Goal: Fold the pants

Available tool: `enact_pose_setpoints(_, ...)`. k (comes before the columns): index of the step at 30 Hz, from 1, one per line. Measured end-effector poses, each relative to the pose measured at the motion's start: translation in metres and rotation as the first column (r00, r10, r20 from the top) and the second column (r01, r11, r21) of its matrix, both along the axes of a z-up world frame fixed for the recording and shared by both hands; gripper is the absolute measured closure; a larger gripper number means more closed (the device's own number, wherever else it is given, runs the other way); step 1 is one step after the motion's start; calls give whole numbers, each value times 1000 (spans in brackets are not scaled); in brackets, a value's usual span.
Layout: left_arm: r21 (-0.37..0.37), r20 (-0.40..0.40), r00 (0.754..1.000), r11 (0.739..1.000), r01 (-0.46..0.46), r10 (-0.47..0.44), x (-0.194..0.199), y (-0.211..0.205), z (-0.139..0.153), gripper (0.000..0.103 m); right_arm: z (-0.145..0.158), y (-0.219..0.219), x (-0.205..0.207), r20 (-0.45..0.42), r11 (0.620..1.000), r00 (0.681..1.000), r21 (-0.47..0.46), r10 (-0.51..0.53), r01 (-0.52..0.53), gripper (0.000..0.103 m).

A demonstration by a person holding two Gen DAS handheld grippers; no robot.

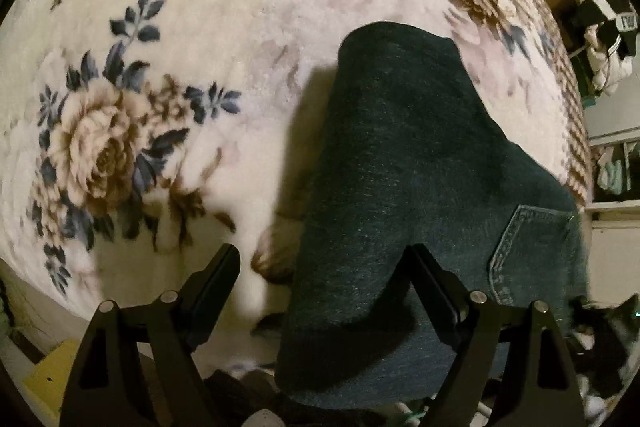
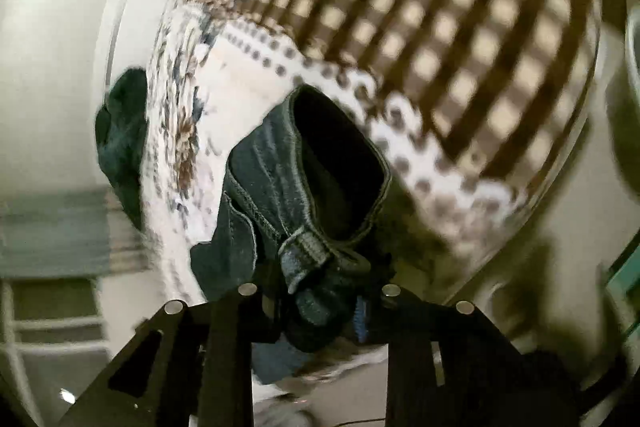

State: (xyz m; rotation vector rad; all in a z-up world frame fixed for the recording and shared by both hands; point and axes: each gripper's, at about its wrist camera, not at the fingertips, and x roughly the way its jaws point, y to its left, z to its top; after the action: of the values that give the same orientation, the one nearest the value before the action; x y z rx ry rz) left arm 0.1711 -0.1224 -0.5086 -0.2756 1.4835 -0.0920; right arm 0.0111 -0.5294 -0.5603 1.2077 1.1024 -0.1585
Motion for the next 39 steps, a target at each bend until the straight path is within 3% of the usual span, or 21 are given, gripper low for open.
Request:
enact_pose_setpoints(3, -6, 37, 999, 1000, -23, 23, 6, 8, 13, 18, -18, 0, 7, -108, 998, 993, -13, 53, -55, 76)
enact_pose_setpoints(8, -49, 85, 994, 997, -64, 68, 51, 12, 22, 18, -17, -4, 14, -125, 996, 988, 17, 89, -88, 74)
enact_pose_setpoints(11, -70, 52, 998, 997, -29, 32, 88, 1, 6, 18, -21, -8, 16, -142, 995, 985, 14, 97, -96, 74)
enact_pose_setpoints(12, -96, 44, 999, 995, -14, 19, 98, -3, 1, 23, -22, -8, 16, -148, 995, 984, 12, 98, -98, 74)
enact_pose_setpoints(13, -115, 46, 999, 993, 2, 3, 106, -7, -4, 60, -23, -6, 18, -151, 995, 984, 9, 98, -98, 74)
enact_pose_setpoints(14, -126, 49, 999, 992, 12, -6, 108, -10, -7, 85, -23, -5, 20, -155, 995, 983, 4, 99, -99, 74)
enact_pose_setpoints(15, -113, 39, 999, 993, 23, -19, 112, -13, -10, 95, -22, -4, 21, -156, 995, 983, 1, 97, -98, 73)
enact_pose_setpoints(16, -123, 51, 999, 992, 19, -13, 113, -10, -12, 97, -23, -5, 21, -155, 995, 983, -3, 94, -95, 73)
enact_pose_setpoints(18, -151, 57, 998, 988, -6, 15, 116, 2, -15, 97, -23, -6, 19, -151, 996, 985, -6, 86, -88, 73)
enact_pose_setpoints(21, -188, 22, 992, 975, -122, 128, 120, 35, -24, 100, -22, -6, 16, -154, 997, 986, -6, 69, -71, 73)
enact_pose_setpoints(25, -313, -16, 968, 918, -243, 250, 117, 62, -12, 98, -23, -8, 17, -171, 996, 982, 0, 86, -87, 73)
enact_pose_setpoints(27, -385, -5, 967, 892, -237, 254, 113, 62, 1, 96, -21, -10, 20, -180, 994, 978, 17, 109, -108, 62)
enact_pose_setpoints(30, -375, 24, 984, 914, -157, 178, 110, 46, 18, 75, -10, -14, 23, -185, 992, 975, 11, 126, -126, 38)
enact_pose_setpoints(31, -353, 35, 991, 929, -111, 132, 112, 35, 19, 65, 0, -16, 24, -170, 991, 977, -22, 125, -131, 36)
enact_pose_setpoints(33, -270, 55, 998, 963, -17, 33, 116, 21, 17, 55, 16, -18, 30, -156, 984, 977, -80, 147, -161, 29)
enact_pose_setpoints(35, -218, 46, 997, 974, 63, -54, 119, 6, 9, 55, 29, -20, 39, -143, 974, 977, -137, 161, -181, 24)
enact_pose_setpoints(38, -170, 66, 992, 978, 121, -112, 119, -4, -3, 56, 32, -23, 57, -131, 968, 974, -152, 182, -201, 22)
enact_pose_setpoints(39, -158, 68, 991, 979, 128, -118, 120, -4, -8, 62, 30, -23, 65, -127, 966, 973, -151, 193, -211, 22)
